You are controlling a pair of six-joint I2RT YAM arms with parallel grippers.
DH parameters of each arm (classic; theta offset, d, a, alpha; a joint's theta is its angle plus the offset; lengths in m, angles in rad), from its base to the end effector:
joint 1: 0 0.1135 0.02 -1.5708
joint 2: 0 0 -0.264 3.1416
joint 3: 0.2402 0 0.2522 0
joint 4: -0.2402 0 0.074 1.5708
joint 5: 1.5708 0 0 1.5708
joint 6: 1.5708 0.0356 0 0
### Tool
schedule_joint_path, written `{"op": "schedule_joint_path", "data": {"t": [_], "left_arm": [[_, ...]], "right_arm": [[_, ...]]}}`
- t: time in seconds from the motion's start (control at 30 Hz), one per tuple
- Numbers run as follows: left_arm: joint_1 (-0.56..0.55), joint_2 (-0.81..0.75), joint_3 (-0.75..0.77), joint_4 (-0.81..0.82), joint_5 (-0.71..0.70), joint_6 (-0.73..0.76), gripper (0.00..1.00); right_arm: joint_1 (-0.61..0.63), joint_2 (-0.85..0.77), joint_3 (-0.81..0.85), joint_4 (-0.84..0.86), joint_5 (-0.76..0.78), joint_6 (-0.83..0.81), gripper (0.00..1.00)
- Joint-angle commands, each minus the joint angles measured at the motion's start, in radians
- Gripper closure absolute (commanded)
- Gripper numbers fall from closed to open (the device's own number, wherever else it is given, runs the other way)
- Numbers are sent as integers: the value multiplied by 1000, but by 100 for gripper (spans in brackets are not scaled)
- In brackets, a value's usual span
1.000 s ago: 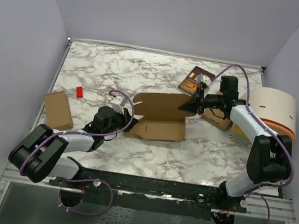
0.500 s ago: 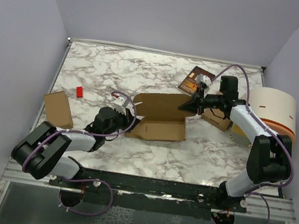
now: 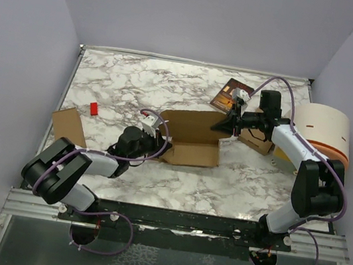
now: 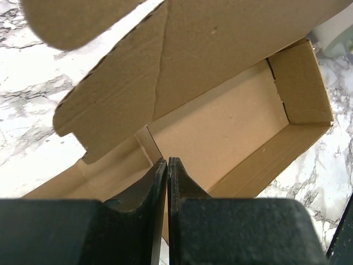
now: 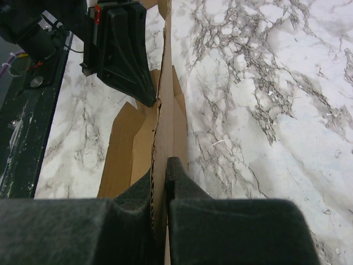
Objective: Fold the paper box
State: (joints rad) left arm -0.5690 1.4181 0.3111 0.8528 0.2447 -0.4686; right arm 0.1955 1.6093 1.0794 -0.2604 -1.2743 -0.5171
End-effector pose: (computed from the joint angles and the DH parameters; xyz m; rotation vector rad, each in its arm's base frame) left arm 0.2044 -0.1410 0.1549 0.2781 1.9044 -0.9393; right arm 0.3183 0.0977 0.2453 -1.1981 1.5701 1.2559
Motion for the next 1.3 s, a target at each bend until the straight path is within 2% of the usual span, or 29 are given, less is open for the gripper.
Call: {"op": "schedule_joint_path", "data": {"t": [0.0, 0.4, 0.7, 0.83, 0.93, 1.1, 1.27], "left_arm": [[-13, 18, 22, 41, 21, 15, 90], [-11, -50, 20, -44, 6, 14, 79], [-3, -218, 3, -218, -32, 34, 69], [4, -337, -17, -289, -69, 34, 60], [13, -434, -36, -353, -120, 30, 50], [77, -565, -72, -475, -165, -20, 40], [197, -600, -98, -572, -111, -90, 39]], "right_arm": [[-2, -26, -10, 28, -36, 11, 99], [-4, -34, -22, 26, -39, -31, 99], [-13, -53, -27, -28, -69, -161, 99], [-20, -70, -45, -8, -89, -172, 99], [-26, -78, -54, 3, -108, -173, 99], [-28, -82, -60, 9, -112, -175, 99], [-30, -82, -62, 15, -110, -171, 99]]}}
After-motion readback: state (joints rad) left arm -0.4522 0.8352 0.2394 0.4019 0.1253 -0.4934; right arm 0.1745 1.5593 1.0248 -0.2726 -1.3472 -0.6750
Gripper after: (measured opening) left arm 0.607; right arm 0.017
